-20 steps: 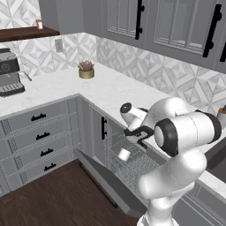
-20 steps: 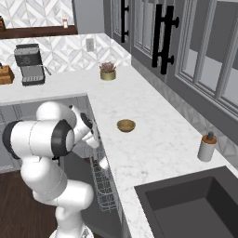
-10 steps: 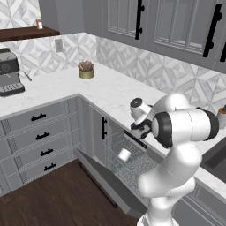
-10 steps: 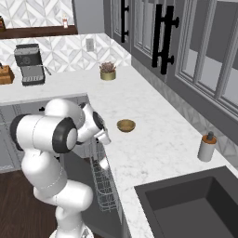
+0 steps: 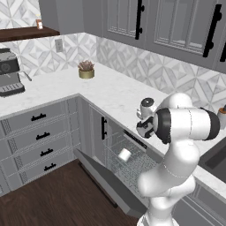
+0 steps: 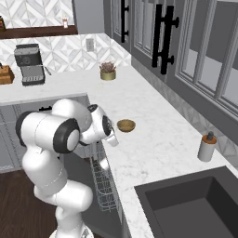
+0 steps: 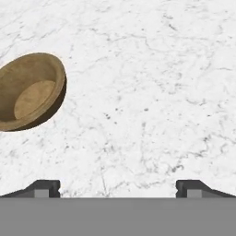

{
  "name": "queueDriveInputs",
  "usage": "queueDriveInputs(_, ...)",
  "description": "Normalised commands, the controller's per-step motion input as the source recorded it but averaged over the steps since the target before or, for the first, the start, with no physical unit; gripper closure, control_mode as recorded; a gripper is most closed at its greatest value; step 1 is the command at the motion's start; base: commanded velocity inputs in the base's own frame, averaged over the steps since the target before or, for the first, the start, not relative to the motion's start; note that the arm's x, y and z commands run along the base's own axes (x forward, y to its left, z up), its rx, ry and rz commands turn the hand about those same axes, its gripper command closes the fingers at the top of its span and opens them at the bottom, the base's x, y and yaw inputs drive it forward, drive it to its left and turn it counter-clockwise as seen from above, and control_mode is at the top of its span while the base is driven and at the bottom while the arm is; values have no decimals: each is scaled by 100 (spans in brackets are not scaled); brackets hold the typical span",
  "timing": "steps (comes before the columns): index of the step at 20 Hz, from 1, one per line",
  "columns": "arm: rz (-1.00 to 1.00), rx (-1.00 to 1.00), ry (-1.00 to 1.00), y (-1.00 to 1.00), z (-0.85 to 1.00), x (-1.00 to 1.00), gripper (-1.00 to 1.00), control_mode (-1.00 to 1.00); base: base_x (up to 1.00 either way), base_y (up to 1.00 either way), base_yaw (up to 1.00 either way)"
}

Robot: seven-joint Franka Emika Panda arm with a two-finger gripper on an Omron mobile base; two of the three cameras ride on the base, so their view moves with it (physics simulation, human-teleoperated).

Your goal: Pick up the cup and bowl from the counter, place them in the dishwasher, and close the dishwasher door.

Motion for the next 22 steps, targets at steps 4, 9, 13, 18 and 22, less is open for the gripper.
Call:
queueDriveInputs(4,2,9,0,-18,0,25,-100,-100,0,0,0)
queueDriveInputs(9,1,8,0,-9,0,28,-100,-100,0,0,0)
queueDriveInputs(13,1,8,0,-3,0,28,-100,-100,0,0,0)
queueDriveInputs(18,0,6,1,0,0,33,-100,-100,0,0,0)
queueDriveInputs(22,0,3,5,-1,0,37,-100,-100,0,0,0)
